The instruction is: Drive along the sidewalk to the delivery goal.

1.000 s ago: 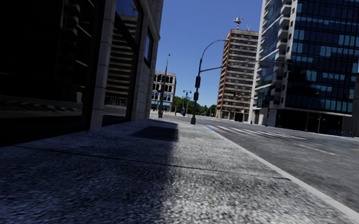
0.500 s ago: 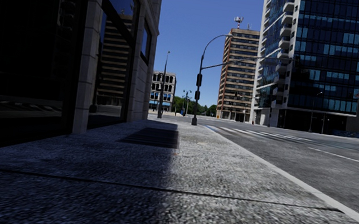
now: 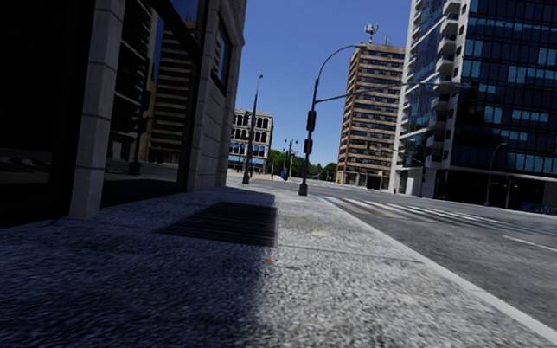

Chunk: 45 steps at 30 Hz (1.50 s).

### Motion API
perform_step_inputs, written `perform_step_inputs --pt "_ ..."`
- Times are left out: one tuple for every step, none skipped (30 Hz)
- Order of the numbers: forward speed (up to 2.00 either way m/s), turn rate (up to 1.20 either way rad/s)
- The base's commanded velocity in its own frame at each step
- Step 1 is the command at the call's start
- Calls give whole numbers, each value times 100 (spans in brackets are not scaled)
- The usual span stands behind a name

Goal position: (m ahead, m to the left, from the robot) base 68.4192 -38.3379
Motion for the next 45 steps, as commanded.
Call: perform_step_inputs --pt "200 0" --pt "200 0" --pt "200 0" --pt "200 0" --pt "200 0" --pt "200 0" --pt "200 0" --pt "200 0" --pt "200 0" --pt "200 0" --pt "200 0" --pt "200 0" --pt "200 0" --pt "200 0" --pt "200 0" --pt "200 0" --pt "200 0" --pt "200 0" --pt "200 0" --pt "200 0" --pt "200 0" --pt "200 0" --pt "200 0" --pt "200 0" --pt "200 0" --pt "200 0" --pt "200 0" --pt "200 0" --pt "200 0" --pt "200 0" --pt "200 0" --pt "200 0" --pt "200 0" --pt "200 0" --pt "200 0" --pt "200 0" --pt "200 0" --pt "200 0" --pt "200 0" --pt "200 0" --pt "200 0" --pt "200 0" --pt "200 0" --pt "200 0" --pt "200 0"
